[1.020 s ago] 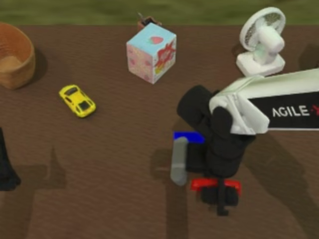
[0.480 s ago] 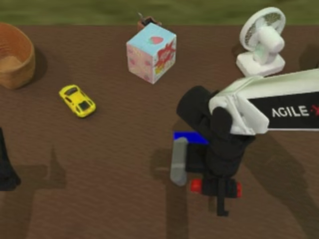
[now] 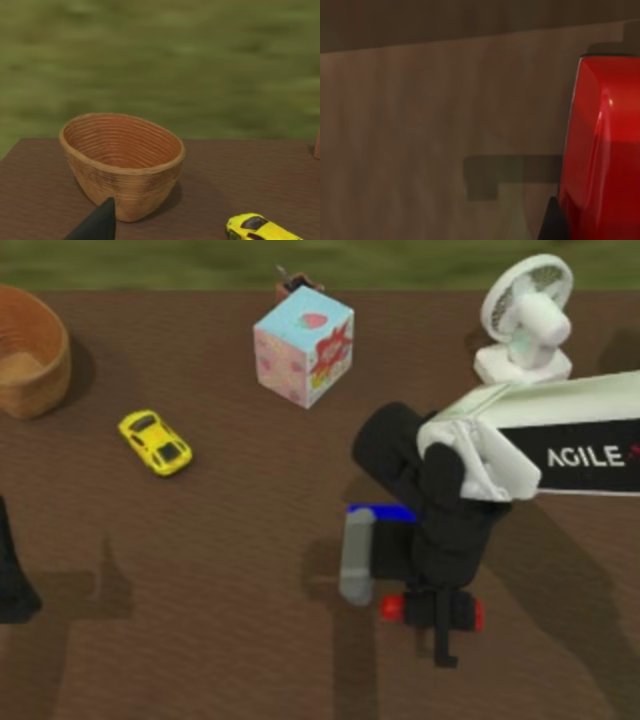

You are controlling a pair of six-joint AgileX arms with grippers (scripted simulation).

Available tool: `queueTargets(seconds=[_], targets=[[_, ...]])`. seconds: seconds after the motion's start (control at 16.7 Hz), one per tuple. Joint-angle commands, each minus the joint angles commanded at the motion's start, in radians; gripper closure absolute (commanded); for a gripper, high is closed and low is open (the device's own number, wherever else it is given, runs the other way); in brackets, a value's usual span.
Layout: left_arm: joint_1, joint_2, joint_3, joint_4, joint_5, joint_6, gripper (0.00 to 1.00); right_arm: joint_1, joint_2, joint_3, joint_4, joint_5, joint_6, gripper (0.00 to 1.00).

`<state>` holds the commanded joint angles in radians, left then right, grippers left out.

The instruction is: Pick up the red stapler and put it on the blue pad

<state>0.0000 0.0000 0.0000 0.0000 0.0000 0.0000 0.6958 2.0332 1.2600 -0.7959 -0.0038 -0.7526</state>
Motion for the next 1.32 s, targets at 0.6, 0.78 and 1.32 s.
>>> queueTargets(seconds=[0.6,0.78,1.32], targets=[[0.0,0.0,0.0,0.0,0.0,0.0,0.0,0.003,-0.131,0.189,-0.325,0.0,-0.002,1.0],[0.0,0.0,0.0,0.0,0.0,0.0,0.0,-0.001,-0.126,0.189,-0.324,-0.001,-0.002,1.0],[0.0,0.0,0.0,0.0,0.0,0.0,0.0,-0.065,0.14,0.652,-0.524,0.0,-0.147,1.0]])
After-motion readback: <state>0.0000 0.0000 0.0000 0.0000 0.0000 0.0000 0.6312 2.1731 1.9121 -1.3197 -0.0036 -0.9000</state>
